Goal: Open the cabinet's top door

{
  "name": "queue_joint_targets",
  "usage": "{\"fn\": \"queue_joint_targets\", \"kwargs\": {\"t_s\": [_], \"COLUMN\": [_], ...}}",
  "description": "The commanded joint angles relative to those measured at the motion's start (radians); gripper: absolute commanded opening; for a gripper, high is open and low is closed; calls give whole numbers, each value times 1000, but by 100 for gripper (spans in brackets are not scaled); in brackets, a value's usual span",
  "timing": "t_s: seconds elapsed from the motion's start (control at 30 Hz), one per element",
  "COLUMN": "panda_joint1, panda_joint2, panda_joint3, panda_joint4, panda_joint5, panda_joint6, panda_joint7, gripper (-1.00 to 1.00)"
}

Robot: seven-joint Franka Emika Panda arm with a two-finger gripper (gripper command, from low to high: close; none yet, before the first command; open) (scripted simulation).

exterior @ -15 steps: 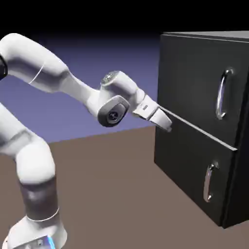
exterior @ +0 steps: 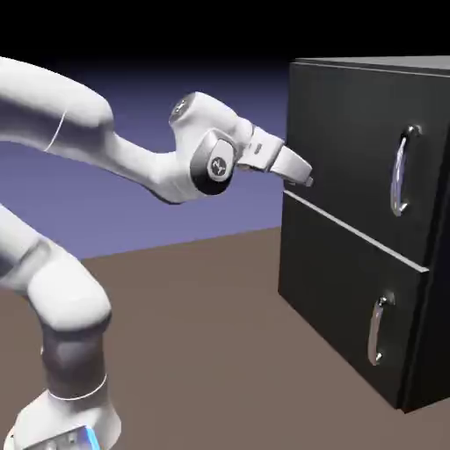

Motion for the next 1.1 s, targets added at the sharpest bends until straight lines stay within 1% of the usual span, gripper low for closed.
{"fn": "queue_joint_targets", "kwargs": {"t_s": [0.0,1.07], "panda_joint1": [17,548], "panda_joint2": [-7,-225], "panda_joint3": [-19,-613], "panda_joint4": [9,313], "panda_joint5": [-44,-1435], "panda_joint6": [-1,-47], "panda_joint7": [30,995], "gripper": [100,100]}}
